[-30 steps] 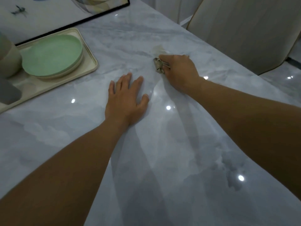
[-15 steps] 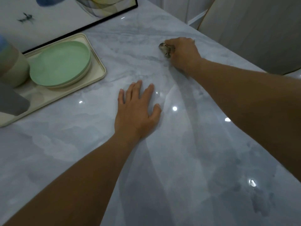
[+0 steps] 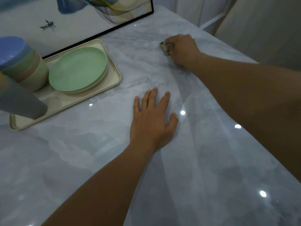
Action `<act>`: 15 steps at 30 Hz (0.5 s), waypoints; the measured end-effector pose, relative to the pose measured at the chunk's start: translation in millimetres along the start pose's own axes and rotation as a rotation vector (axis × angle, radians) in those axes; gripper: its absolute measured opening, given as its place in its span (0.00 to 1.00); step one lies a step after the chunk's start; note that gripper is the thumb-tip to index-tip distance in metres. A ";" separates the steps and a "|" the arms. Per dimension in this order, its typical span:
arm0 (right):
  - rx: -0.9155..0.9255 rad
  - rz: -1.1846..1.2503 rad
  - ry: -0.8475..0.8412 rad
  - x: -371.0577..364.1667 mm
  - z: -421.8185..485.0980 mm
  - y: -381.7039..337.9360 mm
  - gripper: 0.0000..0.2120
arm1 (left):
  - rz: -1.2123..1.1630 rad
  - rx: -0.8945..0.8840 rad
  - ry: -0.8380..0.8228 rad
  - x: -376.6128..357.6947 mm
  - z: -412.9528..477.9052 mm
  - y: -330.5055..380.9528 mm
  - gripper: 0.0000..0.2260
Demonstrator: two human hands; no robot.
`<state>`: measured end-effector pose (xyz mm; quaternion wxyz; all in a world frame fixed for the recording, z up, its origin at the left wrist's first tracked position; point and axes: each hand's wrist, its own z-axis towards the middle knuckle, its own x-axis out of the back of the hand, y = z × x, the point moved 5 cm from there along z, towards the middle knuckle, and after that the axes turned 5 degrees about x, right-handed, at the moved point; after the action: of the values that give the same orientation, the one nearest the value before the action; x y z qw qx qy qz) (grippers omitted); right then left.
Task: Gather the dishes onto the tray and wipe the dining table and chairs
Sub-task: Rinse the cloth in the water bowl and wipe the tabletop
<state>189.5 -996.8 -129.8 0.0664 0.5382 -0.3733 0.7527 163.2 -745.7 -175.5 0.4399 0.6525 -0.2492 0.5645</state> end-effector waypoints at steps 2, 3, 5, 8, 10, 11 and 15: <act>0.051 -0.046 -0.021 -7.5 -11.3 -11.0 0.15 | -0.001 -0.004 0.000 0.3 -0.2 0.2 0.31; 0.070 -0.076 -0.014 -10.6 -17.4 -15.4 0.16 | -0.005 -0.005 -0.003 0.4 -0.1 -0.5 0.31; 0.090 -0.099 0.001 -12.3 -30.1 -17.9 0.16 | -0.013 -0.005 0.002 1.0 0.0 -0.6 0.31; 0.107 -0.108 -0.022 -10.0 -48.4 -16.1 0.17 | -0.012 -0.002 0.016 1.6 -0.9 0.0 0.31; 0.096 -0.105 -0.025 -7.9 -62.5 -15.7 0.16 | -0.007 0.000 0.015 1.3 -0.7 -0.1 0.31; 0.095 -0.107 -0.019 -6.5 -70.2 -14.4 0.16 | -0.005 0.001 0.014 1.0 -0.3 -0.3 0.31; 0.113 -0.095 0.004 1.0 -104.6 -6.8 0.16 | 0.006 0.006 0.014 -0.2 0.7 -1.1 0.31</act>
<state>112.9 -926.0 -140.5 0.0721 0.5566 -0.3041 0.7697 164.4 -745.8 -176.0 0.4379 0.6492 -0.2465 0.5710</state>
